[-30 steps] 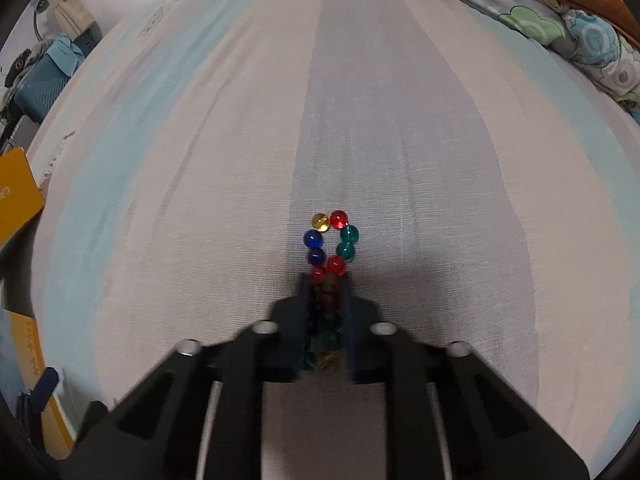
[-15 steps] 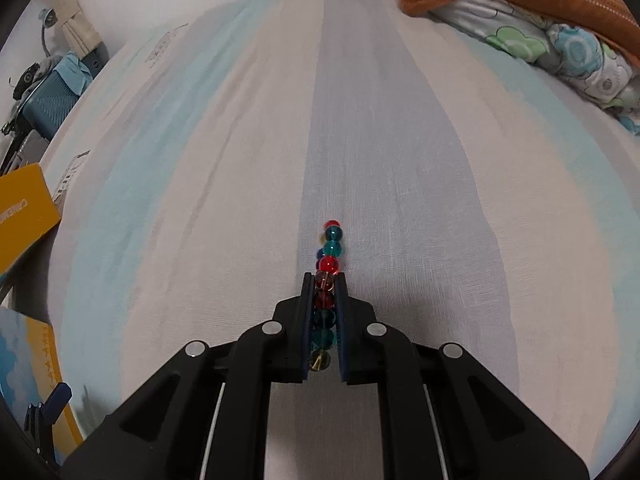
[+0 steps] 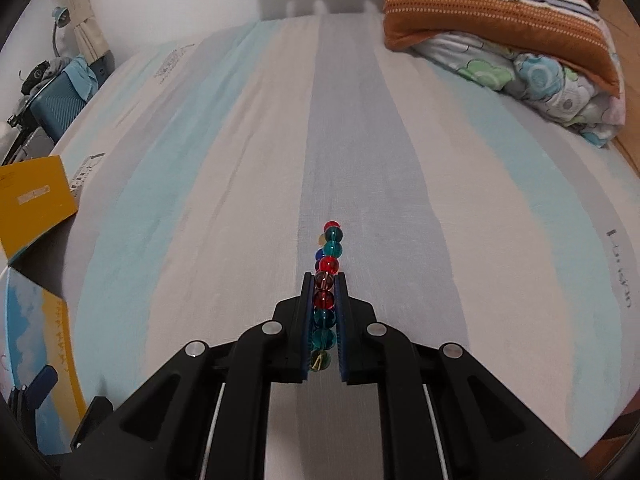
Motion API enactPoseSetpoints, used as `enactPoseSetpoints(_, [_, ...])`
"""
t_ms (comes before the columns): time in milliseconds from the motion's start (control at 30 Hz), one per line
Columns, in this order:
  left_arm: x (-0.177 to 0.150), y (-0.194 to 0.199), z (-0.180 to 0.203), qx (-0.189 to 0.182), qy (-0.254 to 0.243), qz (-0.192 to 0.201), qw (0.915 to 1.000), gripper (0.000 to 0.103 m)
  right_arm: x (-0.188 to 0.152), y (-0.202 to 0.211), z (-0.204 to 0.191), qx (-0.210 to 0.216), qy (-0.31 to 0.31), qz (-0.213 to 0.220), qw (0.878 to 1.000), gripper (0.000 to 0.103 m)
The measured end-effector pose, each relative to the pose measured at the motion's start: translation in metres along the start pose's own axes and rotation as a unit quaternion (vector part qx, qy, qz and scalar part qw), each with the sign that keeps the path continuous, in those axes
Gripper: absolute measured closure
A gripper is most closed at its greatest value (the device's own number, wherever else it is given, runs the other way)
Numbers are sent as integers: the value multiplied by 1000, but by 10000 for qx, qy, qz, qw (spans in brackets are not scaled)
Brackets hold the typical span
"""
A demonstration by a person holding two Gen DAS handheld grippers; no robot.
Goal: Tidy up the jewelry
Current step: 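Carry the multicolour bracelet in the right tool over the white box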
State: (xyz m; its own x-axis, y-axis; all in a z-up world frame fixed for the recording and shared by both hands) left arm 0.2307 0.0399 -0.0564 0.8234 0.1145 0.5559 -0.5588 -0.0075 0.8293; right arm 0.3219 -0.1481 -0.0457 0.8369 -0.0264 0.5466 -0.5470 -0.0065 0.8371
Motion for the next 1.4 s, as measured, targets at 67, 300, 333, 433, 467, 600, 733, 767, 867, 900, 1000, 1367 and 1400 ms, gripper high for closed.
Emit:
enactPoseSetpoints(67, [-2, 11, -2, -31, -22, 50, 10000, 6, -6, 12, -3, 26, 4, 38, 10000, 94])
enactPoseSetpoints(300, [-10, 47, -19, -39, 41, 198, 9998, 6, -29, 51, -18, 69, 98, 129, 9998, 94])
enactPoseSetpoints(333, [-11, 54, -22, -62, 63, 238, 9997, 6, -31, 55, -21, 68, 116, 145, 9998, 94])
enactPoseSetpoints(433, [-14, 72, -32, -44, 66, 324, 9994, 6, -37, 71, -33, 131, 168, 205, 9996, 94])
enactPoseSetpoints(467, [-15, 77, -36, -36, 67, 343, 9994, 6, -40, 79, -40, 161, 203, 240, 9994, 94])
enactPoseSetpoints(600, [-20, 100, -58, 52, 133, 422, 9990, 6, -50, 97, -63, 271, 318, 319, 9986, 94])
enactPoseSetpoints(733, [-26, 117, -87, 131, 299, 481, 9983, 6, -65, 113, -102, 362, 570, 397, 9969, 94])
enactPoseSetpoints(767, [-29, 122, -95, 155, 341, 493, 9981, 6, -68, 116, -112, 393, 640, 416, 9963, 94])
enactPoseSetpoints(867, [-37, 137, -126, 308, 501, 530, 9969, 6, -75, 130, -147, 519, 862, 507, 9936, 94])
enactPoseSetpoints(900, [-39, 142, -137, 358, 561, 538, 9963, 6, -78, 135, -159, 568, 924, 536, 9927, 94])
enactPoseSetpoints(1000, [-47, 153, -170, 514, 743, 519, 9946, 6, -87, 150, -195, 711, 1184, 645, 9883, 94])
enactPoseSetpoints(1367, [-82, 186, -272, 1041, 1180, 499, 9863, 6, -111, 174, -304, 1288, 1816, 767, 9719, 94])
enactPoseSetpoints(1400, [-83, 186, -278, 1070, 1198, 482, 9858, 6, -114, 173, -311, 1318, 1849, 730, 9711, 94])
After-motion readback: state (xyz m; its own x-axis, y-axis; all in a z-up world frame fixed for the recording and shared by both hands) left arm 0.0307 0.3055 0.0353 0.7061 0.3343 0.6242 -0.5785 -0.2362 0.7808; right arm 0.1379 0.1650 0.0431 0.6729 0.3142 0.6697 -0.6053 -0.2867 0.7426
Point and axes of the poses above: each gripper's, at about its wrist camera, not at the fingertips, and y roughly against the way its jaws point, z to its right, x to its top, the point moved 5 cm from there along -y, roughly the way its jaws point, and after that the axes turned 1 degree about -x, right-handed, at the moved point
